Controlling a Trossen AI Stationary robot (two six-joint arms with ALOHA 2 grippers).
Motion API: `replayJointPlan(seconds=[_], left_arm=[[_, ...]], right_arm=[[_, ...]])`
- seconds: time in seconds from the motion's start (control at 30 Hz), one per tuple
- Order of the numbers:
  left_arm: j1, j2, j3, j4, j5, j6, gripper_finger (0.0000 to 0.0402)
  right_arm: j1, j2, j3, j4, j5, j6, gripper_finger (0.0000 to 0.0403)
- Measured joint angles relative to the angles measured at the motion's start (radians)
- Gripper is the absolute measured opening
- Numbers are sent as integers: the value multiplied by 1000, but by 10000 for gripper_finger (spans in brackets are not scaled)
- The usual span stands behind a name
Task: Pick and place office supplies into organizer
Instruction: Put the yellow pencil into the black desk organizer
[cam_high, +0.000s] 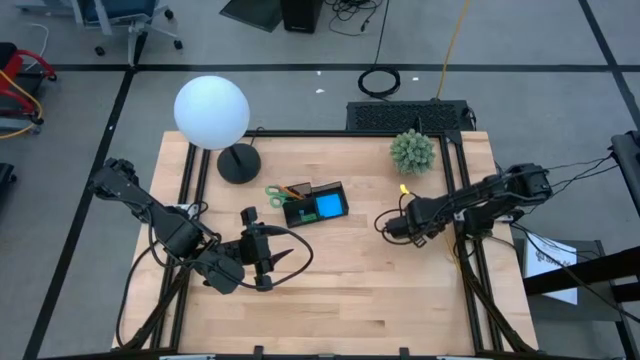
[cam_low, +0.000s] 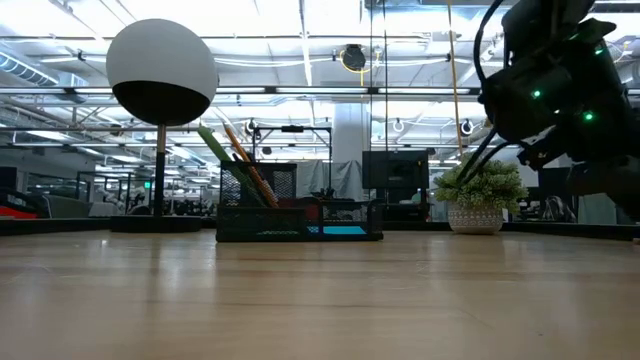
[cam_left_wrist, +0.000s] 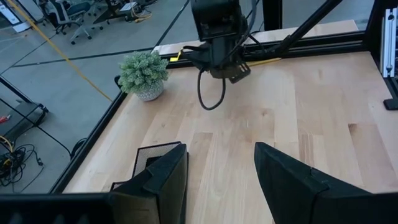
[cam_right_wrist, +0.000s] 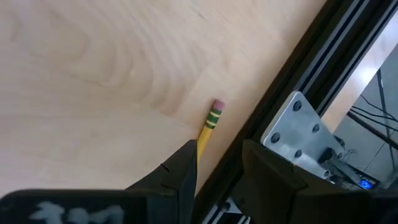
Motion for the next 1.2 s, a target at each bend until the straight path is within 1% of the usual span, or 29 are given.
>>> replayJointPlan(seconds=[0.13,0.33,0.47,0.57,0.63,0.77,0.93,1.0,1.1,1.2], left_arm=[[0,0,0,0,0,0,196],[0,0,0,0,0,-2,196],[0,0,0,-1,0,-2,196],[0,0,0,-1,10,-2,196],[0,0,0,0,28,0,196],[0,0,0,0,32,1,196],[1,0,0,0,32,0,196],[1,0,0,0,32,0,196],[1,0,0,0,33,-1,196],[1,0,0,0,33,-1,196]], right_arm=[[-38,0,0,2,-2,-66,118],[-62,0,-1,12,-15,-110,118],[-80,-1,-42,67,-88,-136,118],[-89,-1,-83,92,-111,-132,118],[-92,-1,-101,94,-98,-129,118],[-88,-14,-103,108,-85,-114,118],[-90,-62,-137,202,-90,-102,118],[-94,-95,-166,257,-113,-100,118],[-108,-134,-211,284,-133,-104,118],[-116,-164,-209,297,-127,-97,118]])
